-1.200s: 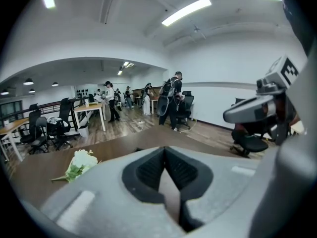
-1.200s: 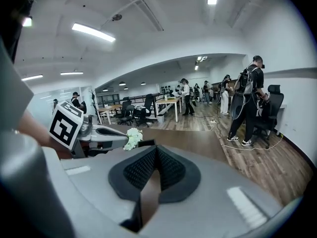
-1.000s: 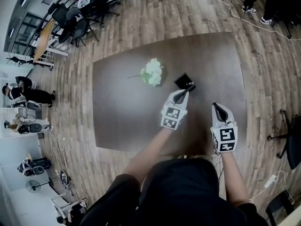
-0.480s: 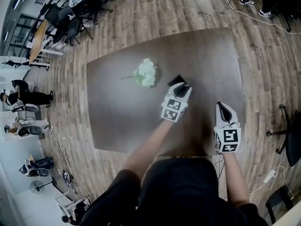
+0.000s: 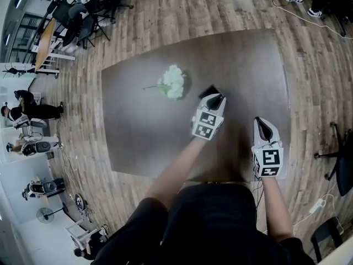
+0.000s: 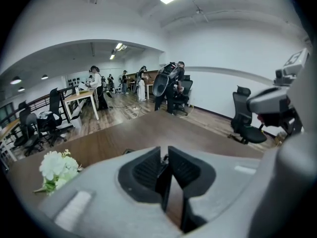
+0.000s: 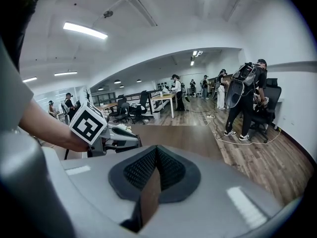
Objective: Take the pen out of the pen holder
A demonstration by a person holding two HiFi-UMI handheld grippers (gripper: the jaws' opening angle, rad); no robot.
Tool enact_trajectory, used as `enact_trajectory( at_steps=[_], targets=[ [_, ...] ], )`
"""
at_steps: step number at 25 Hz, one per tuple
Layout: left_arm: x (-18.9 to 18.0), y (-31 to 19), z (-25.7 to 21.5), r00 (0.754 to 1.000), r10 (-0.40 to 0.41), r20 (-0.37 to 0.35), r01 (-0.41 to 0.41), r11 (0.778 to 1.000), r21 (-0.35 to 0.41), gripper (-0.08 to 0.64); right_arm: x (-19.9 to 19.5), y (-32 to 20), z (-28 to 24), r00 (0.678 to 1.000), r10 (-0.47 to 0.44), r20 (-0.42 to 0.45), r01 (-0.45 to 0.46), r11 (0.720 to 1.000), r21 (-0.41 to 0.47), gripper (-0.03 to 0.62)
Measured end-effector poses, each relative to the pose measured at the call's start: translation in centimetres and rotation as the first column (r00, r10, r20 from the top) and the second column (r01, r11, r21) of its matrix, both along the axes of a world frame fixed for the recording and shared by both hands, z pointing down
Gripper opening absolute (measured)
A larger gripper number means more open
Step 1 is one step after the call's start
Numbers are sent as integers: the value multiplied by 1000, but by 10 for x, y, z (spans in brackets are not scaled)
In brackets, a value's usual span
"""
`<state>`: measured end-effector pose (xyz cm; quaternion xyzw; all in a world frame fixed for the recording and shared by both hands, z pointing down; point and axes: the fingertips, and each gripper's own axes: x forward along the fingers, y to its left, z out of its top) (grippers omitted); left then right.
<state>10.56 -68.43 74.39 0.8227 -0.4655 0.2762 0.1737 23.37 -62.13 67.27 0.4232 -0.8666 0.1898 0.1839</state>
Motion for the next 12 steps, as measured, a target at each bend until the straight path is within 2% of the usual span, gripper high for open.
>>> enact_trajectory(
  at_steps=[5,12],
  targets=[
    [-3,3,-1,1000,19,-18,-19,1000,3,46,-1,1,-4,1000,0,1,0,1000,3,2],
    [-8,16,-33,999,24,-47,-20,996,85,32,-9,12,-15,1000,-16,-11,16,1000,17,2]
  ],
)
